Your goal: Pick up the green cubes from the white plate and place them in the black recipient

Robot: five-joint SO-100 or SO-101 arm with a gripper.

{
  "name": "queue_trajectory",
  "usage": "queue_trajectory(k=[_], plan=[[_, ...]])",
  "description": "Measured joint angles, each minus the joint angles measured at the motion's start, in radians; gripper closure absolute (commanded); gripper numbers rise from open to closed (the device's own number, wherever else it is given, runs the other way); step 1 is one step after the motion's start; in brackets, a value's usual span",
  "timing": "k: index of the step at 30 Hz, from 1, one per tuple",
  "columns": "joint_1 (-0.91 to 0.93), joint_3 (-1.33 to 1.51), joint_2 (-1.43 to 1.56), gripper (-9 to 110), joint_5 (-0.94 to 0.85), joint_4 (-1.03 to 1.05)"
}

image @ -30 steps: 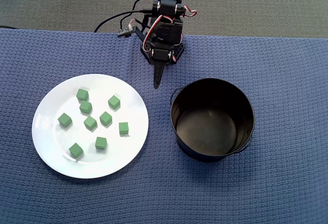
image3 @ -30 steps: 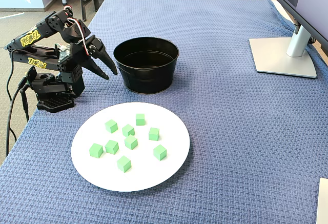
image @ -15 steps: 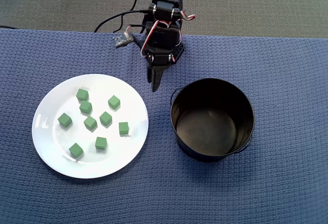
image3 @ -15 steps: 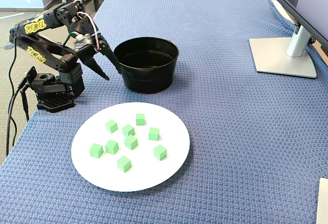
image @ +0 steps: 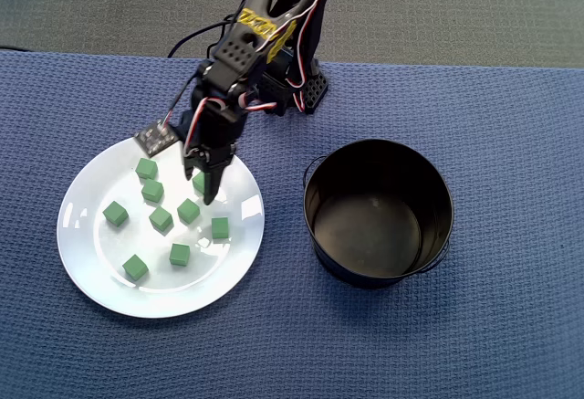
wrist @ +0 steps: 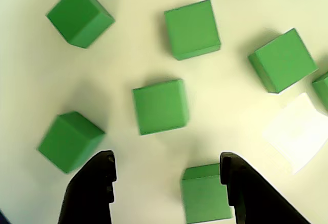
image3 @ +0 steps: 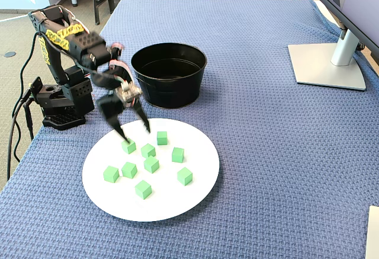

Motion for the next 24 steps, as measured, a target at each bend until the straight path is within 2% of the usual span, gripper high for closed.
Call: queue_trajectory(k=[2,5,10,24], plan=[[0.009,0.012,-0.032,77,-0.109,-0.017],[0.002,0.0,-0.035,77,-0.161,0.028],[-0.009,-0.029,-0.035,77,-0.192,0.146],[-0.003,0.02,-0.081,78,-0.25,0.052]])
